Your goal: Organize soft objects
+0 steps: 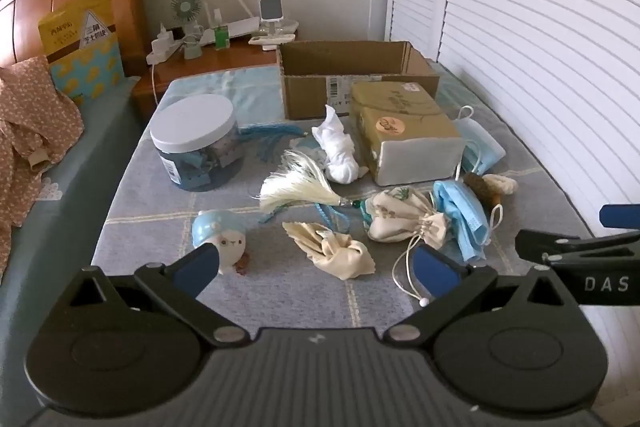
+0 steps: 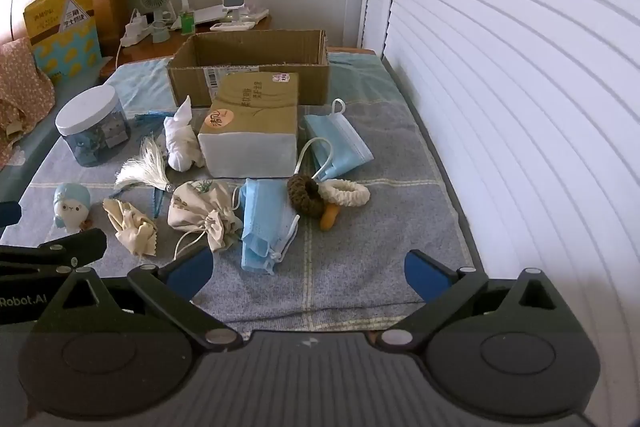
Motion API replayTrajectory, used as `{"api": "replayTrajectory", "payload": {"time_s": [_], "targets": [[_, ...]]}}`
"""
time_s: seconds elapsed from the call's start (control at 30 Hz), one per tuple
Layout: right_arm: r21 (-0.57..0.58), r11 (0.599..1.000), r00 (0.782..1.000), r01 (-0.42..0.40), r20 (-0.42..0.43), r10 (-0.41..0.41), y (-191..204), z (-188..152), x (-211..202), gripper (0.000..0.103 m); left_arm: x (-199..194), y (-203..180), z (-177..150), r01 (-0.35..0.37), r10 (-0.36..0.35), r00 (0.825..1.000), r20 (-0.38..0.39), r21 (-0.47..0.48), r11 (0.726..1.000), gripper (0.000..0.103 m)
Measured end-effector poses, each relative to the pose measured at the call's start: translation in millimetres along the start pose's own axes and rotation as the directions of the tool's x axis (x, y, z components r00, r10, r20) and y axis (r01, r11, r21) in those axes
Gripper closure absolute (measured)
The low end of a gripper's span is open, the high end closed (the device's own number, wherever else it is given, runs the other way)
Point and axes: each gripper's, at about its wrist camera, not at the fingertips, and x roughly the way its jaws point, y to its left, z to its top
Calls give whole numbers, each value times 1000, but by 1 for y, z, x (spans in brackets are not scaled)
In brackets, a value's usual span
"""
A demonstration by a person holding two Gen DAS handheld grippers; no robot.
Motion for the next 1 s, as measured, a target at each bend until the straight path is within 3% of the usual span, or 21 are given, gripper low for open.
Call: {"api": "replayTrajectory", "payload": {"time_s": [1.0], "targets": [[-5,1000,1000,5,13,-4,0,2,-6,0,0,-1,1,-4,3,1000,4,7,1000,1]]}}
